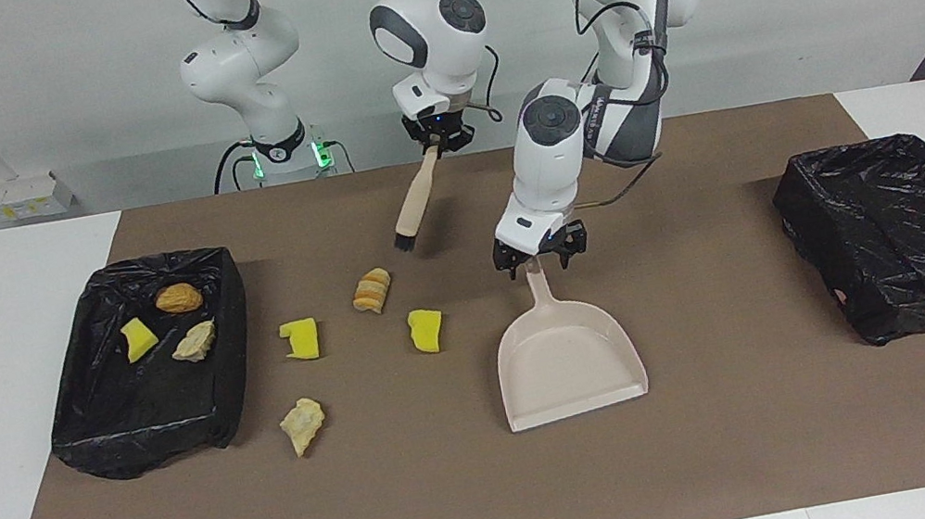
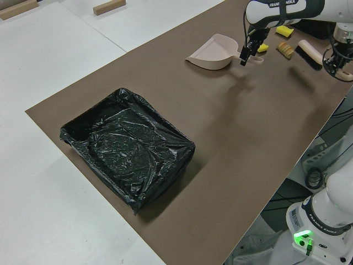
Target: Sweep and dump trash in bin
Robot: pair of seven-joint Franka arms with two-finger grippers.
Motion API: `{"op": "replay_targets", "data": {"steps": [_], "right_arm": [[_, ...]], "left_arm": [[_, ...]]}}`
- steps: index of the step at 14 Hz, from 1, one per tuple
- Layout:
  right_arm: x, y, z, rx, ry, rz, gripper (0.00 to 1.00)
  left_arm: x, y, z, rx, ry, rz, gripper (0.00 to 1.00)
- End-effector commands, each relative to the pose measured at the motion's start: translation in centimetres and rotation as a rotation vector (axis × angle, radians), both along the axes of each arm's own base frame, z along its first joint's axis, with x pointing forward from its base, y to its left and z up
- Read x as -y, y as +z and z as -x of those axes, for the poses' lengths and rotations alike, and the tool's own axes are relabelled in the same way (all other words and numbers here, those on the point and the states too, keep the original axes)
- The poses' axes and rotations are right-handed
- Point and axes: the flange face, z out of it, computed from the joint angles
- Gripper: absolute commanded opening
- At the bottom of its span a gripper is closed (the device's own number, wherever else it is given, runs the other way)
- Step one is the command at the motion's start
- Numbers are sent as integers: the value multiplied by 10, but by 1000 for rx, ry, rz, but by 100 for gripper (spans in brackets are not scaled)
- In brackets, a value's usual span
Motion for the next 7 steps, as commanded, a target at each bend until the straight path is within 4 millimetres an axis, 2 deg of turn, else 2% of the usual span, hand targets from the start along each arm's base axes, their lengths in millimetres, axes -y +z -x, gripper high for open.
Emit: {"op": "replay_targets", "data": {"steps": [1, 2, 5, 7], "right_arm": [[43, -4, -5, 0, -1, 32, 0], [54, -6, -13, 7, 6, 49, 0], [82, -10, -38, 24, 37, 98, 0], [97, -16, -47, 22, 50, 107, 0]], "left_arm": [[1, 2, 1, 18, 37, 3, 11], [1, 4, 0, 23, 38, 6, 0], [-5, 16, -8, 75, -17, -40, 0], [-12, 23, -10, 91, -110, -68, 0]]}}
